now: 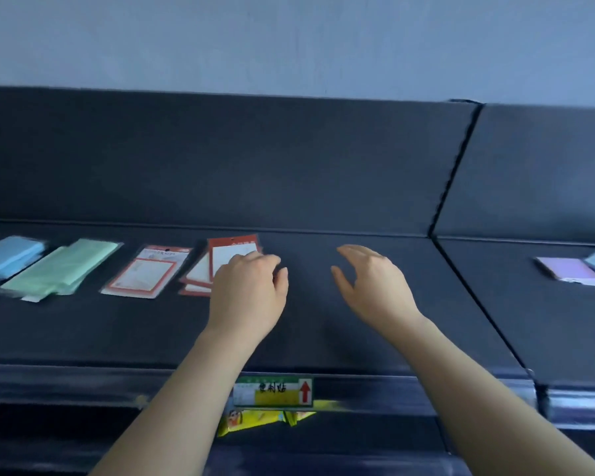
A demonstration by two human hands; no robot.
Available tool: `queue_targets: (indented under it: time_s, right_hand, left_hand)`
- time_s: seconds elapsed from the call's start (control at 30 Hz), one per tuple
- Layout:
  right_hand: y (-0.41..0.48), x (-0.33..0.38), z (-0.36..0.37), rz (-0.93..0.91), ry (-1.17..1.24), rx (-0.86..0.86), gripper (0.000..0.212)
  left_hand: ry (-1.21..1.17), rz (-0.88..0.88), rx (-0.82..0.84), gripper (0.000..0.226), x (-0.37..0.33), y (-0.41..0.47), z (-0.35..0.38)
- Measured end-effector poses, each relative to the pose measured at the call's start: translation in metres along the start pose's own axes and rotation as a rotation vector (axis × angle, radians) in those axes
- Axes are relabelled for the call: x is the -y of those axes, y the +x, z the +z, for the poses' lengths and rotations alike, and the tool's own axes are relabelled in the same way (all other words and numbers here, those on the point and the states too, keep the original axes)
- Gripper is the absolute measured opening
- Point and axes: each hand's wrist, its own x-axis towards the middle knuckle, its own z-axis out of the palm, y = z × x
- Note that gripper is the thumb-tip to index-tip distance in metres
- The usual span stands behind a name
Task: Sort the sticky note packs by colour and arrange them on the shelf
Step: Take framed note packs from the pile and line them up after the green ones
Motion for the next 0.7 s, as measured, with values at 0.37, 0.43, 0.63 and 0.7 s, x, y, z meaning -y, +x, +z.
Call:
queue_targets:
  time_s: [0.37,0.43,0.63,0.7]
  right_hand:
    - [-0.071,-0.121,-0.073,0.248,-0.136,-0.064,0.034]
    - [-0.082,-0.151,-0.088,0.286,-0.162,-0.070,0.033]
    - [-0.115,-0.259,-0.140,0.388,-0.239,-0.044,0.031]
    - [-0.126,-0.299,-0.159,0.410,-0.272,-0.037,0.031]
  left_hand:
    - [-0.110,0.224,0.091,0.028,-0.126,-0.014,0.041]
    - [-0.119,0.253,0.116,0.029,-0.156,-0.015,0.053]
    - [-0.138,0.302,0.177,0.030,-0.260,-0.017,0.096]
    - [-0.117,0.316,0.216,0.031,-0.297,-0.018,0.113]
